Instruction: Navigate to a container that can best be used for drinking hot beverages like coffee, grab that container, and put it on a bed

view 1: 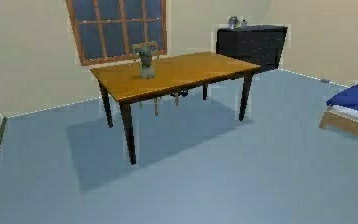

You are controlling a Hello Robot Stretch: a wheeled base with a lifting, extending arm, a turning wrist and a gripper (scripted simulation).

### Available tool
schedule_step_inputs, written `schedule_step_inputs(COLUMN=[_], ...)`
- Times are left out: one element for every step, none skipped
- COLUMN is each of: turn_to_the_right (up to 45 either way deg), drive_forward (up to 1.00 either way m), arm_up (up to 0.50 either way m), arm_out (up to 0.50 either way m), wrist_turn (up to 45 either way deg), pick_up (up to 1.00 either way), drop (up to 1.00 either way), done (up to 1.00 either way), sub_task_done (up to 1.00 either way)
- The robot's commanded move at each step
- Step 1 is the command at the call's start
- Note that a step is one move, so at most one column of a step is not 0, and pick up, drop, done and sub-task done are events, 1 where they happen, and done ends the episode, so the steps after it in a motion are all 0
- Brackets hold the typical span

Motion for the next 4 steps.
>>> schedule_step_inputs(turn_to_the_right=[-42.0, 0.0, 45.0, 36.0], drive_forward=[0.00, 0.25, 0.00, 0.00], arm_up=[0.00, 0.00, 0.00, 0.00], arm_out=[0.00, 0.00, 0.00, 0.00], wrist_turn=[0.0, 0.0, 0.0, 0.0], pick_up=[0.00, 0.00, 0.00, 0.00], drop=[0.00, 0.00, 0.00, 0.00], done=[0.00, 0.00, 0.00, 0.00], sub_task_done=[0.00, 0.00, 0.00, 0.00])
